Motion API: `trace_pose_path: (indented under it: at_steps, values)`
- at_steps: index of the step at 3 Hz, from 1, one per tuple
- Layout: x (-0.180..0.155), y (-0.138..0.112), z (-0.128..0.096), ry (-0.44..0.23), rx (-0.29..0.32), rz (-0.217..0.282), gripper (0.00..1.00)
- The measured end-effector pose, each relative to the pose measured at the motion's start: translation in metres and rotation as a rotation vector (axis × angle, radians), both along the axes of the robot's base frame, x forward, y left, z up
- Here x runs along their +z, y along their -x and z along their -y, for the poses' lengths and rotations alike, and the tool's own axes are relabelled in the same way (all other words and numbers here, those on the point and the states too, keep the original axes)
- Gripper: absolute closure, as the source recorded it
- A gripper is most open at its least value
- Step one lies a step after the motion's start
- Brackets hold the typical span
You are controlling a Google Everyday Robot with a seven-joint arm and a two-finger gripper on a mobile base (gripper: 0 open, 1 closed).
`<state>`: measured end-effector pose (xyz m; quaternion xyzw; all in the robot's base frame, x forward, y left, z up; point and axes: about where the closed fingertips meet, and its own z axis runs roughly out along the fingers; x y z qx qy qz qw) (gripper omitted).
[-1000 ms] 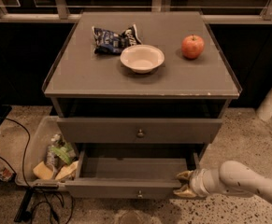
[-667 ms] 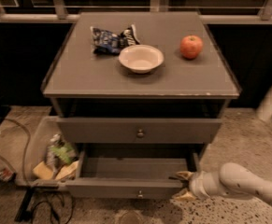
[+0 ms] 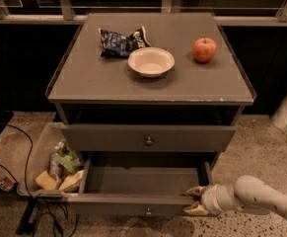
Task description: Open middle drawer
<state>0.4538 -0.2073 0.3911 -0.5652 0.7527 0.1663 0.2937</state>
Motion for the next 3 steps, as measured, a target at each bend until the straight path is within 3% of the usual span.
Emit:
trace_pose_path:
  at_steps: [1, 2, 3]
  values:
    - [0.0032, -0.0005, -0.0009, 0.0, 0.0, 0.0, 1.0]
    - [0.0032, 0.0029, -0.0023, -0.001, -0.002, -0.003, 1.0]
    - [0.0033, 0.0029, -0.0023, -0.001, -0.002, -0.003, 0.82]
